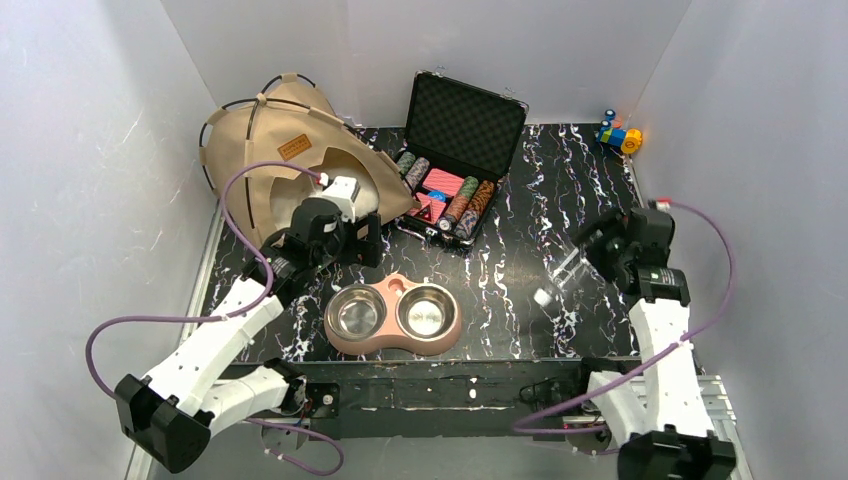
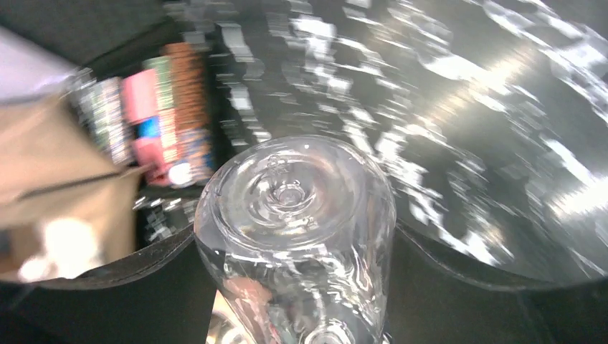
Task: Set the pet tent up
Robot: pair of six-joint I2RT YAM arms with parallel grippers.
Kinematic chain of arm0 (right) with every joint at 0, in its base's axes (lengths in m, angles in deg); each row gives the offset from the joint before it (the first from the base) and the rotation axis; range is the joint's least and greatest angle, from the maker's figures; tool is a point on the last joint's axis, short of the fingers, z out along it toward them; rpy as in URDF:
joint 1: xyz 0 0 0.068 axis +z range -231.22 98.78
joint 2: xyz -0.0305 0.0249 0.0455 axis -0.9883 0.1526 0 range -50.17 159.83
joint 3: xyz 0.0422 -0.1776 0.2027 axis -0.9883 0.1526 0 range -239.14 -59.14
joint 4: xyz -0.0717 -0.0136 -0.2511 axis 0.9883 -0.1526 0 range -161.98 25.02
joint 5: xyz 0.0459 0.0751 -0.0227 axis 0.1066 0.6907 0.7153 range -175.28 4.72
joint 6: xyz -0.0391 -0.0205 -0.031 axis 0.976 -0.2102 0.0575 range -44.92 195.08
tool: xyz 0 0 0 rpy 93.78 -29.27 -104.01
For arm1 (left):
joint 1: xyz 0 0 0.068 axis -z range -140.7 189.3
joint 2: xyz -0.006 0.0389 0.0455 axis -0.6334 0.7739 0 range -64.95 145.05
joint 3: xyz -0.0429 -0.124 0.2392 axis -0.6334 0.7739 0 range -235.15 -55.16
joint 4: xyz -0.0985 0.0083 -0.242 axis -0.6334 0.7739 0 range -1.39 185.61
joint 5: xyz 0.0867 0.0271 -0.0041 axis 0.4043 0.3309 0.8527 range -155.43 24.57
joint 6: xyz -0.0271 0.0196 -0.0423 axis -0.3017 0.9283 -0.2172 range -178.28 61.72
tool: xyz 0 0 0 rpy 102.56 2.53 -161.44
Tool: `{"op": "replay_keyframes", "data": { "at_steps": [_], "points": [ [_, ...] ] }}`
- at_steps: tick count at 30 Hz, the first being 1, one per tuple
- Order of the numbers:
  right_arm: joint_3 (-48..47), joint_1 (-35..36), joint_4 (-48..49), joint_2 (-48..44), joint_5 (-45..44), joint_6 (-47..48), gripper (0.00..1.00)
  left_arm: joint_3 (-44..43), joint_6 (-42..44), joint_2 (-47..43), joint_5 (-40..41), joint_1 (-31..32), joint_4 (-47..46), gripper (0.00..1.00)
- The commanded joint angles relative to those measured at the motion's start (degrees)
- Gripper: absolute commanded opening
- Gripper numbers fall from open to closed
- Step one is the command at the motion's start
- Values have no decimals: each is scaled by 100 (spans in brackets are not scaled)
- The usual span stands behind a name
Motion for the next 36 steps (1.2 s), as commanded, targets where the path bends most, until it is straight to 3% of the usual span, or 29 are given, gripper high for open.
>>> {"op": "replay_keyframes", "data": {
  "at_steps": [1,6,11,16,28,29,31,36],
  "points": [
    [-682,1298,1725,43,707,562,47,-390,-639,-188,-2364,56,-696,99],
    [-803,2403,2823,47,1245,635,48,-424,-1470,-9,-3536,543,-1807,99],
    [-907,3298,3549,175,1567,681,48,-544,-1654,567,-3614,1343,-2567,99],
    [-985,3948,3804,301,1644,539,48,-391,-2003,905,-3676,1471,-3576,99],
    [-911,4396,4246,427,1706,-34,48,-347,-2010,1507,-3804,1603,-3889,99],
    [-935,4423,4196,447,1696,-14,49,-325,-1968,1508,-3835,1616,-3928,96],
    [-972,4469,3982,460,1593,68,51,-239,-1921,1437,-3846,1634,-4064,76],
    [-929,4493,3112,258,1231,333,70,-22,-1462,1167,-3904,1635,-3937,41]
  ]
}}
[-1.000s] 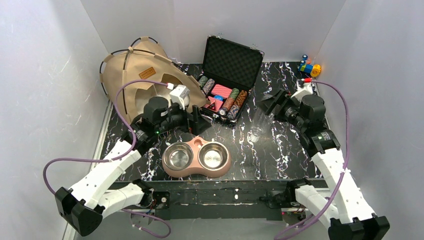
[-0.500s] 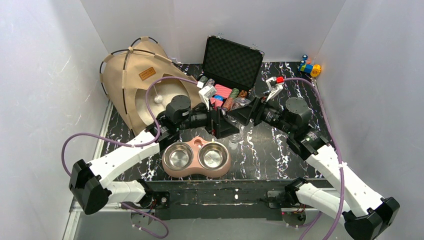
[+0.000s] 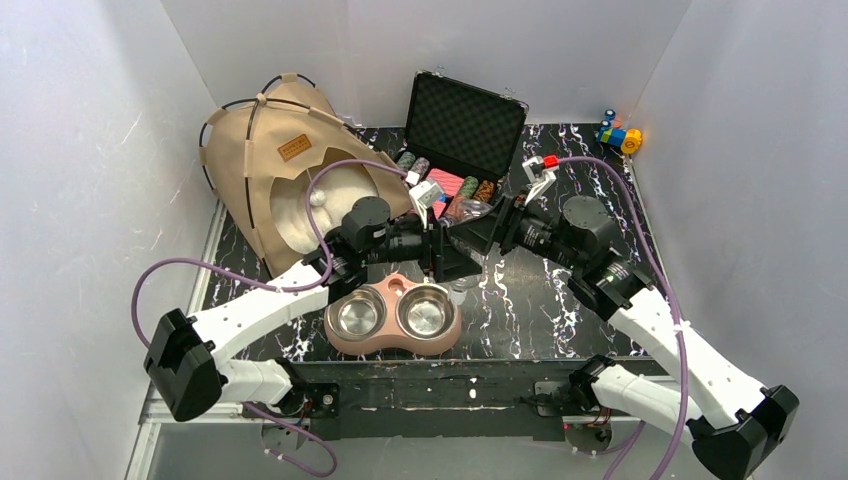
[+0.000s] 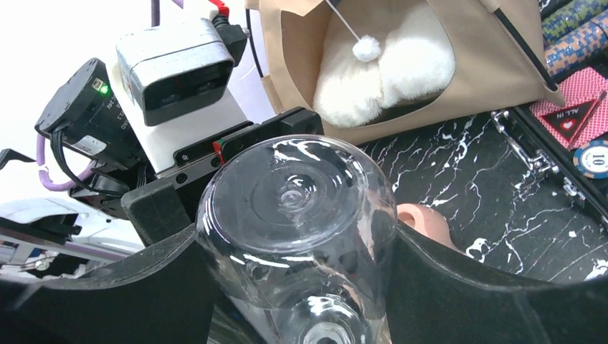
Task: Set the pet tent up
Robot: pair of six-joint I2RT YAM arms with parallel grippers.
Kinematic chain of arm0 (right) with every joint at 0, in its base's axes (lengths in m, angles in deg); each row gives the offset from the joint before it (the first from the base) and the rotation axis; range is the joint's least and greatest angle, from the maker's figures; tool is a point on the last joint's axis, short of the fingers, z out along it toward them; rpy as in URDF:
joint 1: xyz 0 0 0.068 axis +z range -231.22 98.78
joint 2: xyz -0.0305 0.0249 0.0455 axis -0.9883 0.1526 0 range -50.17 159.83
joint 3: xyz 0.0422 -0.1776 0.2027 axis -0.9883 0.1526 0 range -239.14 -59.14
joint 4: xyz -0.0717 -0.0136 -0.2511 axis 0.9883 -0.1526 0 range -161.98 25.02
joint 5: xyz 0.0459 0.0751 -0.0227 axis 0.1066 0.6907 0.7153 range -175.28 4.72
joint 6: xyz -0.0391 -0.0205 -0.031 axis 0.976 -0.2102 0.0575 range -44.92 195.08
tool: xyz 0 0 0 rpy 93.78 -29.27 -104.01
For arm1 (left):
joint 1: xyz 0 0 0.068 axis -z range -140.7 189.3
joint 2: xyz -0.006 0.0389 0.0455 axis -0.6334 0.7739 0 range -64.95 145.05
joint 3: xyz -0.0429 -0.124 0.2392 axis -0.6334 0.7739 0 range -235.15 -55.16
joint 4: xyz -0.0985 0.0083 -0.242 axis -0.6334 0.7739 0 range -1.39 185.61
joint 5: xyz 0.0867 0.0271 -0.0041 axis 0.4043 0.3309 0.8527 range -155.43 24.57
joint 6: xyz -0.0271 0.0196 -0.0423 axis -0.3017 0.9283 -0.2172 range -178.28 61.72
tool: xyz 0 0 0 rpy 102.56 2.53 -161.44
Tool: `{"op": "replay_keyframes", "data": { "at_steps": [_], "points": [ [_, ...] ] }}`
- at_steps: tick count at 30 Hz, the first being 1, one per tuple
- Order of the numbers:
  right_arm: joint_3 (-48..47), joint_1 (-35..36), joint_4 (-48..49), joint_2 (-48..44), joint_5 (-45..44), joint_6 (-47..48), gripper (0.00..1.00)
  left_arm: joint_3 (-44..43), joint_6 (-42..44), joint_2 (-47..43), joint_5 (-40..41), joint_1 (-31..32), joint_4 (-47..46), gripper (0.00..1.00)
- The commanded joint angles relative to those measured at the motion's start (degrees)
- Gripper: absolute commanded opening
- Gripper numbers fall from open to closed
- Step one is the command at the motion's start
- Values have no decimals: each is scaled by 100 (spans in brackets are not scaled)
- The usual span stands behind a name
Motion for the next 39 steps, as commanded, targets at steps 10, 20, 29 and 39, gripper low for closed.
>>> {"op": "replay_keyframes", "data": {
  "at_steps": [10,20,29,39],
  "points": [
    [-919,49,-3095,-853,-914,737,84,187,2462,-873,-286,22,2197,32],
    [-2101,54,-4536,-107,-348,886,86,405,3203,-1124,-246,143,2304,31],
    [-2113,164,-4119,504,418,774,88,493,3299,-1126,-86,330,2303,31],
    [-1729,318,-3681,604,886,508,89,541,3296,-1171,45,339,2257,31]
  ]
}}
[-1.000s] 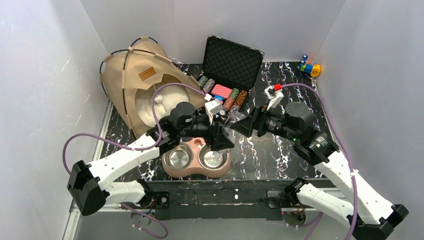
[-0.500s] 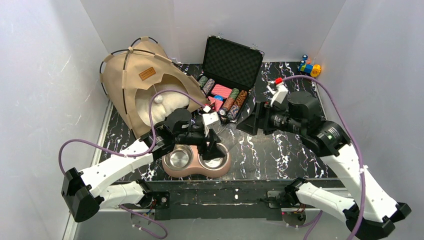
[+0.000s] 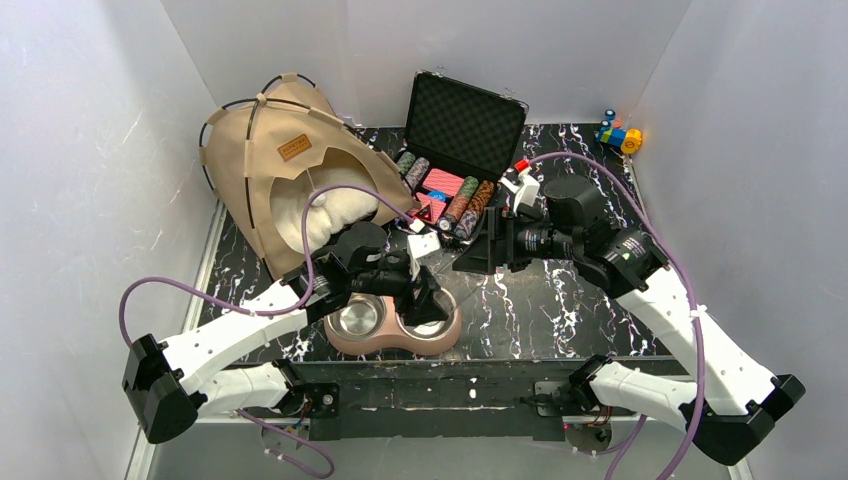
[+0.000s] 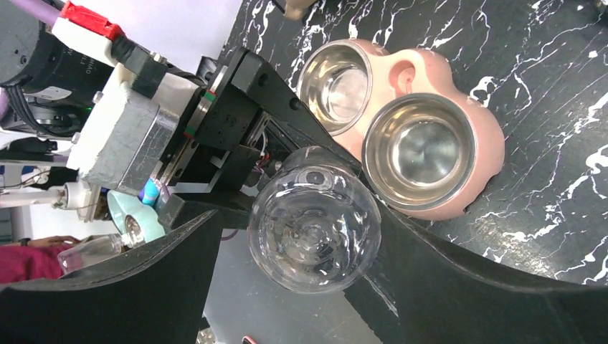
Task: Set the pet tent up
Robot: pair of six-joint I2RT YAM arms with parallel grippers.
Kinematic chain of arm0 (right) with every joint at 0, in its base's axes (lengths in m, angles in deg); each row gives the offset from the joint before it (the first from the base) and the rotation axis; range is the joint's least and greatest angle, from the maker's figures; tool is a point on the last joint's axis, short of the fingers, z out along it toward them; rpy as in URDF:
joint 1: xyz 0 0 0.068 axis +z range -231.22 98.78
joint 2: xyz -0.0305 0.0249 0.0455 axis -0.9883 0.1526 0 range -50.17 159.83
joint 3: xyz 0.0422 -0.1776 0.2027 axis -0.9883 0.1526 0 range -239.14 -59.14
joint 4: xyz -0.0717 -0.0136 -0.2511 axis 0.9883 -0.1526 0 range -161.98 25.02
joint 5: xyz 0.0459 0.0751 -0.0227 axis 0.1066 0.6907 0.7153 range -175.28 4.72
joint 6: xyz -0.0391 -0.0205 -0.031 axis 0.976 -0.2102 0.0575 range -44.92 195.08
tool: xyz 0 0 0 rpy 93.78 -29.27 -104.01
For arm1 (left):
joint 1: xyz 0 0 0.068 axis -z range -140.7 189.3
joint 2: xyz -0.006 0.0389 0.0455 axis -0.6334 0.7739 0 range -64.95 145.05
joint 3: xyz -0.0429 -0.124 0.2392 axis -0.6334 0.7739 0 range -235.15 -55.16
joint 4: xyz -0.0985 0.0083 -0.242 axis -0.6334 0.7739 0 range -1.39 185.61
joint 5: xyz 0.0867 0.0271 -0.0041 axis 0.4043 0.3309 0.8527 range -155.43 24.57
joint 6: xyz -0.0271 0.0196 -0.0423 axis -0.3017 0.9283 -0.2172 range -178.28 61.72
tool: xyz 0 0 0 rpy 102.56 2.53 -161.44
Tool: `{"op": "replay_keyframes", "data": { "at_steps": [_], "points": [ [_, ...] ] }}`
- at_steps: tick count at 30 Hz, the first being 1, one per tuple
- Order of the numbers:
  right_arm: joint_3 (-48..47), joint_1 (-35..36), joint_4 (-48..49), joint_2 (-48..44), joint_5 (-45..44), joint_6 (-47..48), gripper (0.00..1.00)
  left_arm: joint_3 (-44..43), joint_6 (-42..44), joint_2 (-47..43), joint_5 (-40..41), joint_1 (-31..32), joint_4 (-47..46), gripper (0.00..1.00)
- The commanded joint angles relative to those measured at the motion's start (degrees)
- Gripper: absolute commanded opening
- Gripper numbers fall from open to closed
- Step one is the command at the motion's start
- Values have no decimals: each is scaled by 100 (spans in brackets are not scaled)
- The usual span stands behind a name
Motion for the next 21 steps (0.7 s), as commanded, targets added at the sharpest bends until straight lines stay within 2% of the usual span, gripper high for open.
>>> {"op": "replay_keyframes", "data": {
  "at_steps": [1,12,17,21],
  "points": [
    [152,128,227,5,218,-95,89,34,86,-219,135,35,-183,31],
    [320,235,-66,26,-323,14,89,146,31,-394,137,43,-391,30],
    [491,417,714,119,-48,-325,89,134,32,-344,94,36,-392,30],
    [422,653,832,304,-234,-383,82,157,36,-384,158,36,-396,31]
  ]
}}
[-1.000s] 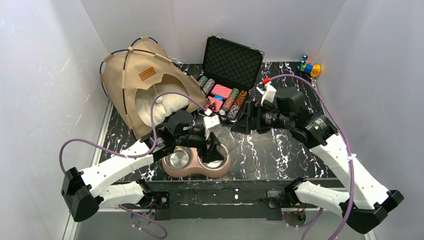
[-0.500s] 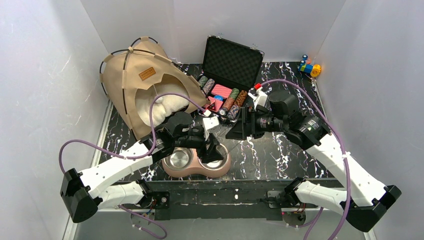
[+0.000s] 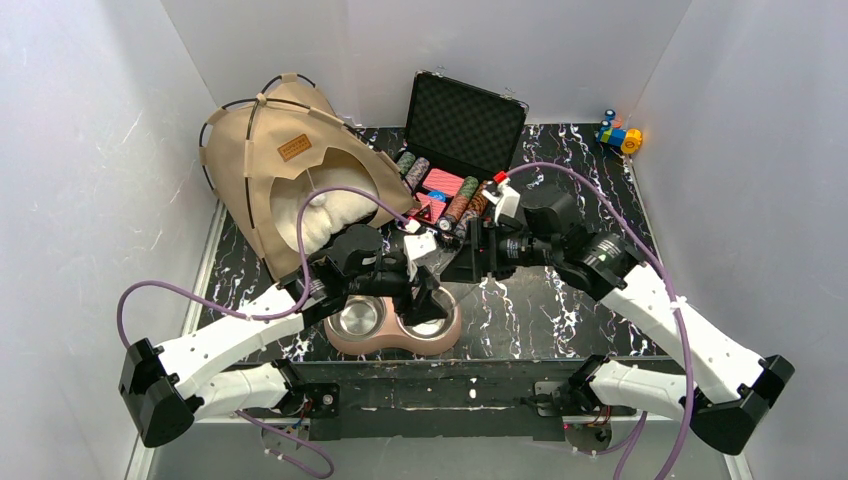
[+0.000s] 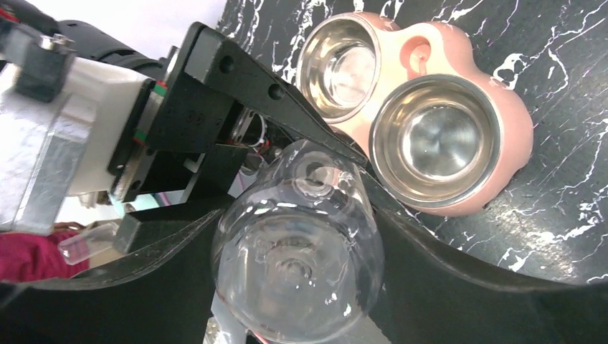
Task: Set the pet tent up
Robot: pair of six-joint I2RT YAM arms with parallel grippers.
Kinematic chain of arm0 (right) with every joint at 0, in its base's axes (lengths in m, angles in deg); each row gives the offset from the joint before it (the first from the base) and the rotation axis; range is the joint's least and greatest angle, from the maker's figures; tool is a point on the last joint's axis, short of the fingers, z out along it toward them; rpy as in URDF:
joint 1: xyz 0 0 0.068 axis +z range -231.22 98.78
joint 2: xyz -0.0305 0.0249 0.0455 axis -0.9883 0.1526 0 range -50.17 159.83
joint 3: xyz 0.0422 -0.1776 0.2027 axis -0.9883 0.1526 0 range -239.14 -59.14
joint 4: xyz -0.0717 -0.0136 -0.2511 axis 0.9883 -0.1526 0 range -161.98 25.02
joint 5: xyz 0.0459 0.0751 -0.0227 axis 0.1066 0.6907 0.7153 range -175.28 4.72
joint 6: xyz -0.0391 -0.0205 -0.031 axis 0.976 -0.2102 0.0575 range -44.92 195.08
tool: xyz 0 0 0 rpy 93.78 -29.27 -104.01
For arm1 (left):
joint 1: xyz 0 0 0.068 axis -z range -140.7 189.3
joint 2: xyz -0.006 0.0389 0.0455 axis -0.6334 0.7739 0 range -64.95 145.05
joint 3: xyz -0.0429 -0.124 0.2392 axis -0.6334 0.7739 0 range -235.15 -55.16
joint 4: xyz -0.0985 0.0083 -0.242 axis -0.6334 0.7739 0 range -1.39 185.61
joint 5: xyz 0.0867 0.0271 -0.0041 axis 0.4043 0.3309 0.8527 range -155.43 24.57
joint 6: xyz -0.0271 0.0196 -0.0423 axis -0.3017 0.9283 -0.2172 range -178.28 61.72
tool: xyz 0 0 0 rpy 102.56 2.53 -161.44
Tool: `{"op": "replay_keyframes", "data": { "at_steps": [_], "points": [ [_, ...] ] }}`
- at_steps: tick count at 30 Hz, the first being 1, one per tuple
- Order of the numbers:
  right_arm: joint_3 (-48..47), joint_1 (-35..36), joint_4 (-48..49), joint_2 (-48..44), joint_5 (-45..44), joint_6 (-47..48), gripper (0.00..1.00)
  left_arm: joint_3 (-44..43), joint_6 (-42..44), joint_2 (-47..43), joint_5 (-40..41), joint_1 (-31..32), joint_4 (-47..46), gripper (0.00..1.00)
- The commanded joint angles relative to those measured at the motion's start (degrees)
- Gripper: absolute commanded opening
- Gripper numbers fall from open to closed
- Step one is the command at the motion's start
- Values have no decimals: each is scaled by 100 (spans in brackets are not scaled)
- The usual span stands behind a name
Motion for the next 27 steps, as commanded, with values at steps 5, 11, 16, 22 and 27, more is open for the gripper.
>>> {"op": "replay_keyframes", "data": {
  "at_steps": [5,11,16,22,27],
  "points": [
    [-179,314,59,140,-647,-28,58,-25,7,-224,147,19,-65,51],
    [-322,315,-414,-354,-1902,20,50,-81,50,-293,670,-80,191,98],
    [-398,315,-954,-671,-3386,371,47,-146,5,-399,398,-913,258,98],
    [-531,847,-1233,-446,-4047,429,43,-240,-572,-474,1010,-2306,265,98],
    [-531,1992,-963,77,-4961,272,43,-304,-1157,-209,2501,-3325,759,98]
  ]
}}
